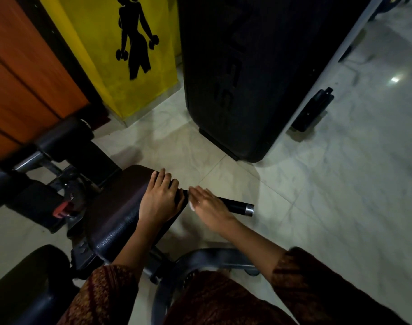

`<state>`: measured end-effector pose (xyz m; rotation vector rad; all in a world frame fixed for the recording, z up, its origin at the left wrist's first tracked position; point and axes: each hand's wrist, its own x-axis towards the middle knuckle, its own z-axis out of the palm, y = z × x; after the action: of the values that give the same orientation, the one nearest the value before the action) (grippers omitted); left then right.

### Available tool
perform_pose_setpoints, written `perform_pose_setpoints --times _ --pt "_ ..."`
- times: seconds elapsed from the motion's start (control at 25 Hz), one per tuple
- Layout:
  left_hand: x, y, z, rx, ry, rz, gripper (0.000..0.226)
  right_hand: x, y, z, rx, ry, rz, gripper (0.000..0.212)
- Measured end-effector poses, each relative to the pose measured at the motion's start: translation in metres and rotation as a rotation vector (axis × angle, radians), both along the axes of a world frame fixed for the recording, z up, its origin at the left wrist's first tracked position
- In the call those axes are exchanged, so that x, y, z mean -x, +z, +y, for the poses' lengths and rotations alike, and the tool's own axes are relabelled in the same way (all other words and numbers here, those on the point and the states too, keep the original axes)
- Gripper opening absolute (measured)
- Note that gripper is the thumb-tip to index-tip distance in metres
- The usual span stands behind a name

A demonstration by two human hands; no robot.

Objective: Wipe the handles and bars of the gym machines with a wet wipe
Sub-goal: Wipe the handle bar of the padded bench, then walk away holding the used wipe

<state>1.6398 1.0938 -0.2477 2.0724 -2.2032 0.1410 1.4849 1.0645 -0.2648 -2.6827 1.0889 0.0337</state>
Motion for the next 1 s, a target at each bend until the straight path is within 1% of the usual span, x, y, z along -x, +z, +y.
perform_pose_setpoints --times 0.08,0.16,0.2,0.28,0.52,0.64,0.68,0.72,0.8,0.84,0.88,0.92,1.0 --pt "0.0 -0.001 0.0 0.013 0.004 0.019 0.047 -0.01 -0.01 -0.008 -0.033 0.057 0.047 0.045" --pt "-0.001 -0.002 -0.001 0.019 0.004 0.02 0.046 -0.001 -0.015 -0.008 -0.016 0.064 0.029 0.042" --pt "-0.002 -0.003 -0.001 0.018 0.003 0.014 0.045 0.008 -0.012 -0.005 -0.016 0.086 0.095 0.043" --pt "-0.001 -0.003 -0.001 0.024 0.001 0.013 0.045 0.024 -0.012 0.001 0.019 0.066 0.128 0.048" --pt "-0.004 -0.004 0.002 0.015 0.006 0.057 0.043 0.066 -0.008 0.011 0.244 -0.063 0.022 0.049" --pt "-0.007 -0.006 0.003 0.014 -0.02 0.097 0.042 0.087 -0.004 0.018 0.218 -0.191 -0.04 0.034" --pt "-0.008 -0.007 0.003 0.015 -0.028 0.116 0.039 0.094 0.0 0.017 0.174 -0.241 -0.093 0.037" --pt "-0.01 -0.007 0.001 0.005 -0.02 0.15 0.033 0.103 0.001 0.015 0.118 -0.267 -0.141 0.04" --pt "-0.007 -0.003 -0.003 -0.019 0.036 0.282 0.019 0.115 0.01 0.01 0.056 -0.351 -0.203 0.037" --pt "-0.001 0.002 -0.005 -0.037 0.057 0.368 0.02 0.119 0.019 0.007 0.043 -0.415 -0.247 0.034" --pt "0.009 0.009 -0.01 -0.058 0.047 0.457 0.025 0.121 0.029 0.004 0.024 -0.49 -0.335 0.032" --pt "0.022 0.019 -0.017 -0.081 0.012 0.537 0.031 0.123 0.039 -0.001 -0.009 -0.561 -0.415 0.031" --pt "0.056 0.043 -0.038 -0.123 -0.102 0.615 0.041 0.132 0.063 -0.015 -0.047 -0.628 -0.503 0.034"
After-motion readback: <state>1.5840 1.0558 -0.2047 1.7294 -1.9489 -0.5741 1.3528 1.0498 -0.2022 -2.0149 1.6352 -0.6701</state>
